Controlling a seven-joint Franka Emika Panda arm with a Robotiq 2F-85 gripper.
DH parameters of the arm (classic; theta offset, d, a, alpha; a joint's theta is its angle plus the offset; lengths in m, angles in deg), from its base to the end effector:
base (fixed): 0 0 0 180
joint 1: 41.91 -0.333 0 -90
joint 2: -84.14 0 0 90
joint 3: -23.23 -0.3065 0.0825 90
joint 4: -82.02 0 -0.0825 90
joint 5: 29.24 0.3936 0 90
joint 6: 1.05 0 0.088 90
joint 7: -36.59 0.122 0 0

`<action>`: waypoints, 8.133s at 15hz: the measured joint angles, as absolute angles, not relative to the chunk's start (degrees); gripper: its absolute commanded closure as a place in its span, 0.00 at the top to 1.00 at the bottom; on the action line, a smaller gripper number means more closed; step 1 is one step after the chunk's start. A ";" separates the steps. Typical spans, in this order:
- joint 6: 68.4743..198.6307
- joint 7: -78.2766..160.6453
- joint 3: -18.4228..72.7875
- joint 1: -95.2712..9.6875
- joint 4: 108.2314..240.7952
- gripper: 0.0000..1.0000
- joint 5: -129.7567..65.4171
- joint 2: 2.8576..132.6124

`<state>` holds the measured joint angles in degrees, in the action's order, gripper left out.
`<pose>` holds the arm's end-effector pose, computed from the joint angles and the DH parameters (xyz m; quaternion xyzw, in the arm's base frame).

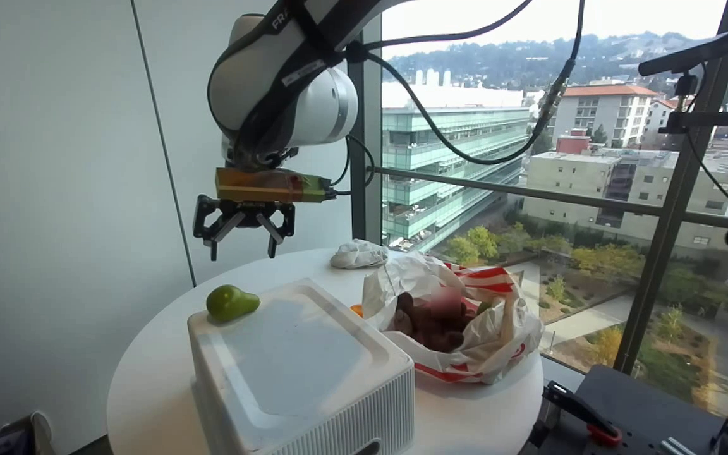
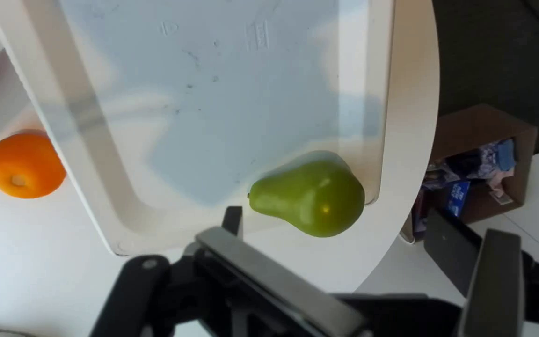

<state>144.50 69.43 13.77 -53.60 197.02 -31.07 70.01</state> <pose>0.5897 0.2248 0.3356 -0.9849 0.0944 -0.1249 0.0734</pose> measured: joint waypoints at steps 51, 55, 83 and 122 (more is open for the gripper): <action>117.43 105.73 25.72 -63.29 161.53 0.50 -35.20 45.22; 115.07 105.45 25.86 -60.69 170.28 0.50 -35.07 55.74; 139.20 107.54 29.04 -39.31 221.52 0.50 -59.03 75.14; 145.40 27.57 24.21 -42.34 228.17 1.00 -43.85 74.95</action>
